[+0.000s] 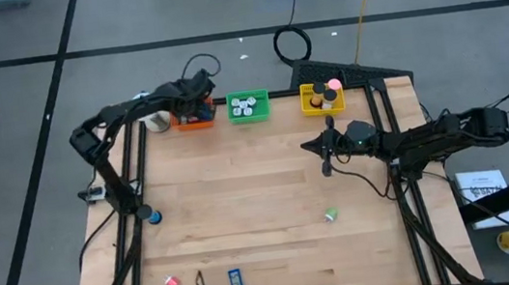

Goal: Pick & Place Office items
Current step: Put the red digital clock into the orange basket

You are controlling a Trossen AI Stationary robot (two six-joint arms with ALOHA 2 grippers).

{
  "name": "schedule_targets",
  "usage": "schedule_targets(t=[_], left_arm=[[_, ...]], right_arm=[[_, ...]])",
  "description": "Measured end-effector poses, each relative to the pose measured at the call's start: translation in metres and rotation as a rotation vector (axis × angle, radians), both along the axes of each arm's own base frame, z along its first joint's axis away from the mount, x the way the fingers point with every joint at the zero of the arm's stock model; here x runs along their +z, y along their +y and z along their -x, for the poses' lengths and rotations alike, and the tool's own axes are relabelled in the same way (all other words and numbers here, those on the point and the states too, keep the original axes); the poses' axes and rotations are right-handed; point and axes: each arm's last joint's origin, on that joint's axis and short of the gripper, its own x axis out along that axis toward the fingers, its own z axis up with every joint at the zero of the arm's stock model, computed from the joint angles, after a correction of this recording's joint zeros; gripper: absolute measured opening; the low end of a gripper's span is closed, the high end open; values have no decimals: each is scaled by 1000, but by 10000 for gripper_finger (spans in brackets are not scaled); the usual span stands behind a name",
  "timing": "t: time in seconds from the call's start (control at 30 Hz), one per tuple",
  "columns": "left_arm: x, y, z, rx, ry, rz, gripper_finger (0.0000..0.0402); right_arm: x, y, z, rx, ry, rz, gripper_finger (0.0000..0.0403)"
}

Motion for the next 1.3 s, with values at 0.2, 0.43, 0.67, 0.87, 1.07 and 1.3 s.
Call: schedule_targets(t=[0.2,0.43,0.67,0.87,1.07,1.3], left_arm=[[-17,18,12,95,51,7,132],[-26,23,13,137,51,9,132],[-27,24,13,169,51,-3,178],[-27,23,13,171,52,-4,166],[-27,23,14,166,57,-2,129],[-27,20,11,118,66,21,96]], right_arm=[[1,1,-1,4,-13,3,1],[2,1,-1,4,-16,4,1],[2,1,-1,5,-16,5,1],[2,1,-1,5,-16,4,1],[2,1,-1,5,-16,5,1],[2,1,-1,5,-16,4,1]])
